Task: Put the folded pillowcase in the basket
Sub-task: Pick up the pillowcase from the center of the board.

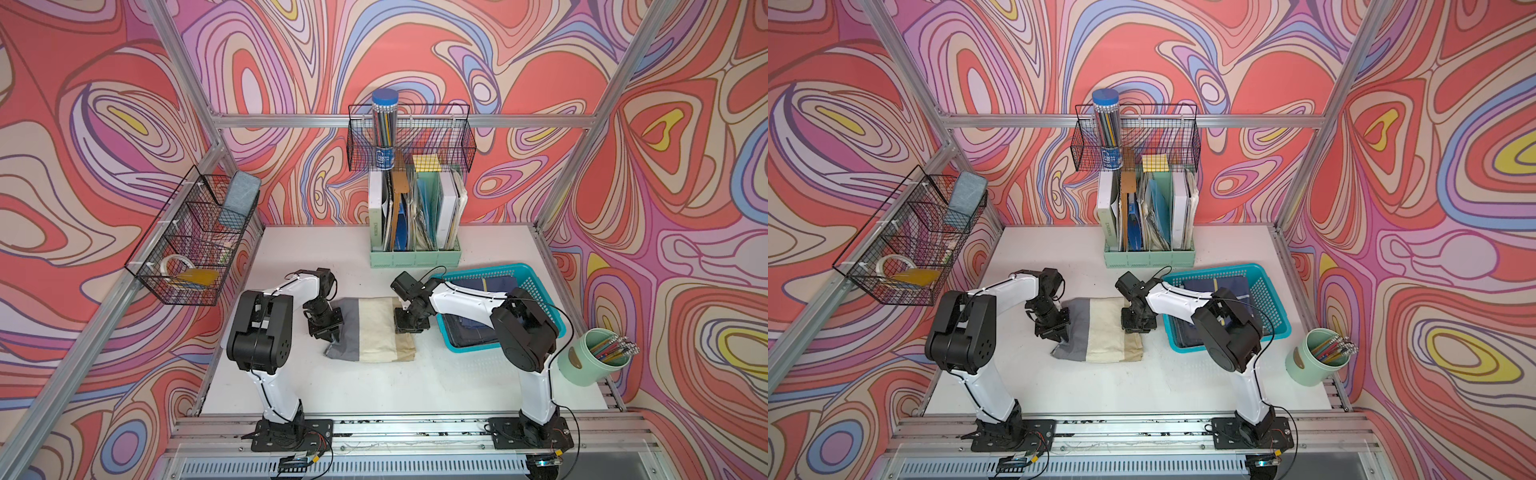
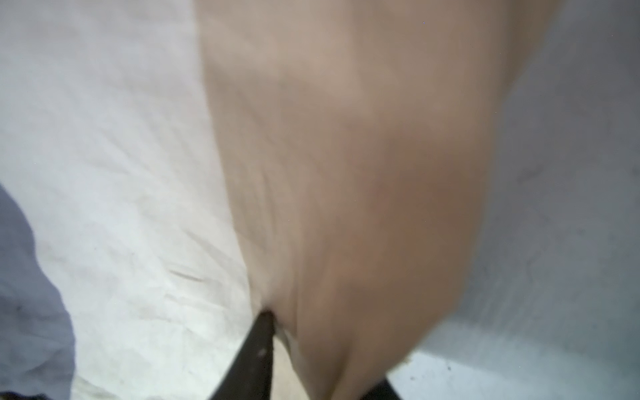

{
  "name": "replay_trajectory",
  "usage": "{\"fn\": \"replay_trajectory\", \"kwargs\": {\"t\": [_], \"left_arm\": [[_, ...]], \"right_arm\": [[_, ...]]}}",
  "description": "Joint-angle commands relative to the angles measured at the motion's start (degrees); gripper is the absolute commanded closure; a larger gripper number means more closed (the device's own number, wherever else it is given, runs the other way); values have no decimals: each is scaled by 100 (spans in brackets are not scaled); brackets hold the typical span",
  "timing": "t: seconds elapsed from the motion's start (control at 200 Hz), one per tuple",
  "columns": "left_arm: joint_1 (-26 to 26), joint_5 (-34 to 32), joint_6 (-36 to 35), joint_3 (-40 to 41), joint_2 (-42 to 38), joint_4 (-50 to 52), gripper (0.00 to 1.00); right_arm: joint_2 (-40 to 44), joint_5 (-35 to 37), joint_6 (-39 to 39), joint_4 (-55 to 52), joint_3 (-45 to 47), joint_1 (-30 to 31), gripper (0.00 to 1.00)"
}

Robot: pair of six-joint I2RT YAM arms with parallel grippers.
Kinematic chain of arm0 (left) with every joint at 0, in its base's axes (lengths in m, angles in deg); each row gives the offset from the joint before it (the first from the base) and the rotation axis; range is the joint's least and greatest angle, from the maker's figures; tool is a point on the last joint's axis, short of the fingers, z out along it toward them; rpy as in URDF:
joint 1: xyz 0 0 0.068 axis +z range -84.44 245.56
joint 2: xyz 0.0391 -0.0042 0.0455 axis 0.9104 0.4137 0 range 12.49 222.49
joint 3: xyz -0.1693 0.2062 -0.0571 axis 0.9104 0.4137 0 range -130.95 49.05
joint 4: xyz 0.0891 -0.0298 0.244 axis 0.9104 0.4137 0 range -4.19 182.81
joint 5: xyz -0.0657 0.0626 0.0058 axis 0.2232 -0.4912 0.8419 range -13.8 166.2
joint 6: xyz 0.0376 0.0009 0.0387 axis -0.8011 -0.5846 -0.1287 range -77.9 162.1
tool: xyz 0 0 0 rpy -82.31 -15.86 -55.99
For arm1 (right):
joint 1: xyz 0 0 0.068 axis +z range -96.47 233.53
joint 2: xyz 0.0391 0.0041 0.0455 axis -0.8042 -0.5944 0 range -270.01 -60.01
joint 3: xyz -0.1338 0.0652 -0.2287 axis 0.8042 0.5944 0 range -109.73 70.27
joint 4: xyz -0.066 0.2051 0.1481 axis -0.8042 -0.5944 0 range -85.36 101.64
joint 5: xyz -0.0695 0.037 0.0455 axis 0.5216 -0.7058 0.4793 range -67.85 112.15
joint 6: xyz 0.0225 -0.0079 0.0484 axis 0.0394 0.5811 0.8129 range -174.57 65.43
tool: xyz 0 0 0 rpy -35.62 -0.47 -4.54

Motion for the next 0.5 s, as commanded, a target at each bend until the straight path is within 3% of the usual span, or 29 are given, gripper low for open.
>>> {"fn": "replay_trajectory", "kwargs": {"t": [0.0, 0.06, 0.27, 0.496], "left_arm": [[-140, -65, 61, 226, 313, -203, 100], [-157, -17, 60, 218, 327, -214, 100], [-230, 125, 100, 172, -252, -194, 100], [-507, -29, 236, -786, -1216, 576, 100]], "right_arm": [[-271, -149, 96, 132, 282, 52, 89], [-261, -203, 102, 257, 321, 50, 100], [166, -81, 96, 537, 318, 57, 100], [882, 514, -106, -129, -239, 52, 100]]}}
